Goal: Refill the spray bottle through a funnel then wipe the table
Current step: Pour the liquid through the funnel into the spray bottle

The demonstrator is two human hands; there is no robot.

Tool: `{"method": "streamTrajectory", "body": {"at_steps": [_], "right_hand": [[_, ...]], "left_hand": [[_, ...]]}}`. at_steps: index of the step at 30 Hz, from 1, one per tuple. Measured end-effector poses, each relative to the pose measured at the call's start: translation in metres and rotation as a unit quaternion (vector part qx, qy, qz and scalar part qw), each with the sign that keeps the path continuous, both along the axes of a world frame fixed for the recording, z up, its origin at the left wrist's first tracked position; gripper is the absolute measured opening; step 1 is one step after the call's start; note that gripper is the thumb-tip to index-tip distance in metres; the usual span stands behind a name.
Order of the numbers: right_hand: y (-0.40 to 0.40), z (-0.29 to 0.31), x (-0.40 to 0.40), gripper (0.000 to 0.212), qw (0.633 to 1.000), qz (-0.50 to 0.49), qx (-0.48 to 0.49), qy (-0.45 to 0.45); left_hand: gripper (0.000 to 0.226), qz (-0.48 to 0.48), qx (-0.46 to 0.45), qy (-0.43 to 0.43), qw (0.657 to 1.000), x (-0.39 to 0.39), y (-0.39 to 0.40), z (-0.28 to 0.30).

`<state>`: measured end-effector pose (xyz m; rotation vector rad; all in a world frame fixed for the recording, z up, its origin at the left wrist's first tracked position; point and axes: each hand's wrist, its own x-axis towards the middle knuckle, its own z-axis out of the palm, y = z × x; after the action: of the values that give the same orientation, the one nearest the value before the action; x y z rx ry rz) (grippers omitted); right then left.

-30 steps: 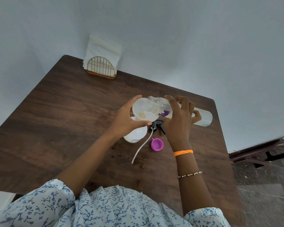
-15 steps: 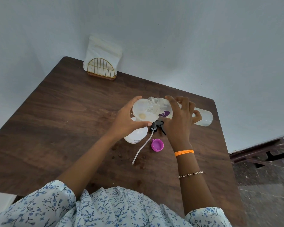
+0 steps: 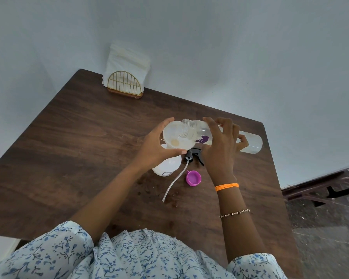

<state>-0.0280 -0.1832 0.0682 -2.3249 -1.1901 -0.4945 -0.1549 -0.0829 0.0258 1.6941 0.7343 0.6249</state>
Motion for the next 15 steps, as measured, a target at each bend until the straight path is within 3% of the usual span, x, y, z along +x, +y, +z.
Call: {"method": "streamTrajectory", "body": {"at_steps": [15], "right_hand": [[0.0016, 0.0005, 0.0008, 0.075, 1.000, 0.000, 0.001, 0.006]], "left_hand": [[0.089, 0.001, 0.005, 0.009, 1.000, 0.0012, 0.0002, 0.0016]]}}
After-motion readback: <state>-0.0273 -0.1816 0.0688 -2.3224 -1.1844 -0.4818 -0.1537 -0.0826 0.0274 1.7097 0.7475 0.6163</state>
